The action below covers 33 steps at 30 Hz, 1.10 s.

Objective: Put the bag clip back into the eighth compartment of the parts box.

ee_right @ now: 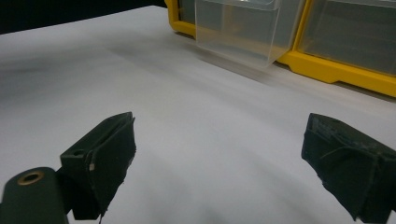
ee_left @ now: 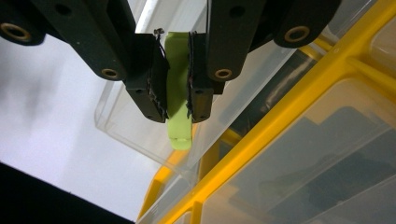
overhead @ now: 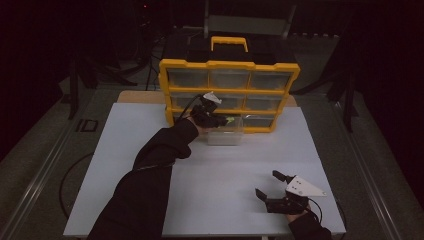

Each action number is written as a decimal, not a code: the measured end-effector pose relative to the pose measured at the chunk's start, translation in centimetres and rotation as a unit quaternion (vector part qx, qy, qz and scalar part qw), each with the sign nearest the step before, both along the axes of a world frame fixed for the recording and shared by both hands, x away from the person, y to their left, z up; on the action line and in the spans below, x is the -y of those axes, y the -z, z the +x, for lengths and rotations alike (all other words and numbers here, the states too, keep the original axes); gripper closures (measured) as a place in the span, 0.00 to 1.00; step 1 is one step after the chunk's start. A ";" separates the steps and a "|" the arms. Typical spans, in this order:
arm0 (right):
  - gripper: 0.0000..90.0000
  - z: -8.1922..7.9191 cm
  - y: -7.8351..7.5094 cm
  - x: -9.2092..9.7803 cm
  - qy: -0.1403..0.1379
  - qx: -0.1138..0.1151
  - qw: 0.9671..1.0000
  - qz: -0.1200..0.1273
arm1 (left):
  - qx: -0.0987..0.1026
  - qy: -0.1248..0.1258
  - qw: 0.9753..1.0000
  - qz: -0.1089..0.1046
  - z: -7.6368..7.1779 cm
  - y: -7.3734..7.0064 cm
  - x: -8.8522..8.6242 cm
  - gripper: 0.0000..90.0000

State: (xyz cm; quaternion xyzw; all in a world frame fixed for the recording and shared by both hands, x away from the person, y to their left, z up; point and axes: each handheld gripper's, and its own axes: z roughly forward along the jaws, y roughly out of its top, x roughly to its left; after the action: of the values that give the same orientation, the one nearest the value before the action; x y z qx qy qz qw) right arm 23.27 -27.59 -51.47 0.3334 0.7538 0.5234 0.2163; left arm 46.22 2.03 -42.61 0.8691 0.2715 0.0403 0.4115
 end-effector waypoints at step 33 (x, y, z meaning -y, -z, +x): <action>0.11 -0.1 -0.2 -0.1 0.010 0.003 1.000 -0.004 | -0.010 0.025 0.999 -0.043 -2.5 -2.1 -2.3 0.01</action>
State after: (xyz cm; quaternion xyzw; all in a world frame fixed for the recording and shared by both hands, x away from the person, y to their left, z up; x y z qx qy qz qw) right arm 23.17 -27.52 -51.30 0.3383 0.7518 0.5195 0.2248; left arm 43.74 4.30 -40.56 0.8572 0.2559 0.0093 0.4469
